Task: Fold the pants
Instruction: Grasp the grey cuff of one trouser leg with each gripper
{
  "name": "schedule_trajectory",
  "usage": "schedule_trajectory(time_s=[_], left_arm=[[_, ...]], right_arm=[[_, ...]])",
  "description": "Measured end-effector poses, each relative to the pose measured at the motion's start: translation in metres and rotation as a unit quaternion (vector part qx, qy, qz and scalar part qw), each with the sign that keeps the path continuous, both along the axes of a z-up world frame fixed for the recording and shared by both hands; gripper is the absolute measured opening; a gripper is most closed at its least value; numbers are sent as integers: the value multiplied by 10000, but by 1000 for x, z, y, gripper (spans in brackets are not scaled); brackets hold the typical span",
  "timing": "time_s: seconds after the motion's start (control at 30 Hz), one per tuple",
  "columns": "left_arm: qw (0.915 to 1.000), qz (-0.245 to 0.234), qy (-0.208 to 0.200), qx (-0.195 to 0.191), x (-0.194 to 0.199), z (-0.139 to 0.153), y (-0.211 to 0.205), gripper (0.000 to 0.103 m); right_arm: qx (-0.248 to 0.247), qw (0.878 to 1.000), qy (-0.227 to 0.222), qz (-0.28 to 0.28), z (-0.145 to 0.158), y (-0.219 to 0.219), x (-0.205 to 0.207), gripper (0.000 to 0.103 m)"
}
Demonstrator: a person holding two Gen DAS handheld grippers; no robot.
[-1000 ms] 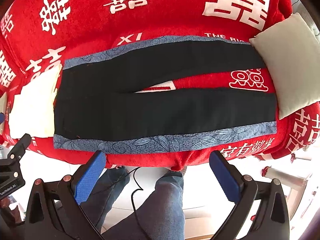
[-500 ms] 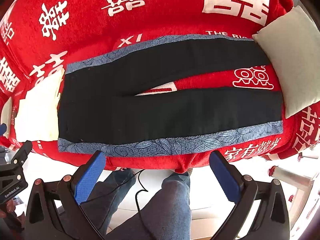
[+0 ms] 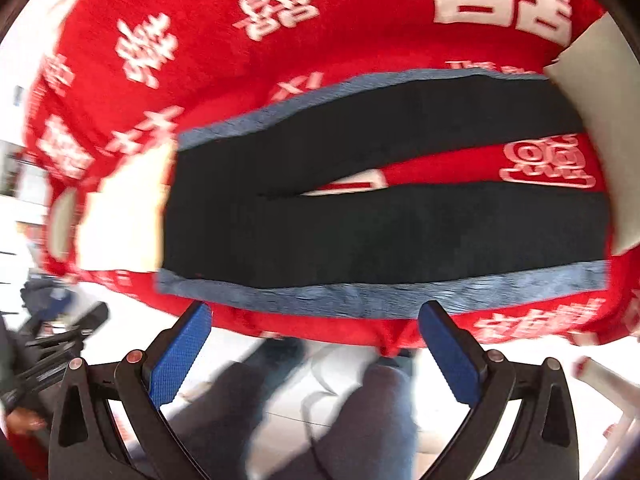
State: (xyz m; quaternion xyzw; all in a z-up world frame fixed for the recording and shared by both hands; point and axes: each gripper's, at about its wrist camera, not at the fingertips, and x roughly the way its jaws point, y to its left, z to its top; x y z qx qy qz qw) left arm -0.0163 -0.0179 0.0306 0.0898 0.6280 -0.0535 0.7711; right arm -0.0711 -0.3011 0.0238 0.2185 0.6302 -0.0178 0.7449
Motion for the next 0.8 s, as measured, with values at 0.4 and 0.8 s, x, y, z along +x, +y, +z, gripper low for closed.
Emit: schedule_trajectory(time_s=[0.4,0.8], left_arm=[[9853,1128,423,-1212,1,-83,55,103],[9639,1358,833,-2132,2,-204,109,80]], right_arm=[[1765,9821,483,-454,-101,36,-29,103],[2376,9678,141,-821,-231,114,-25,82]])
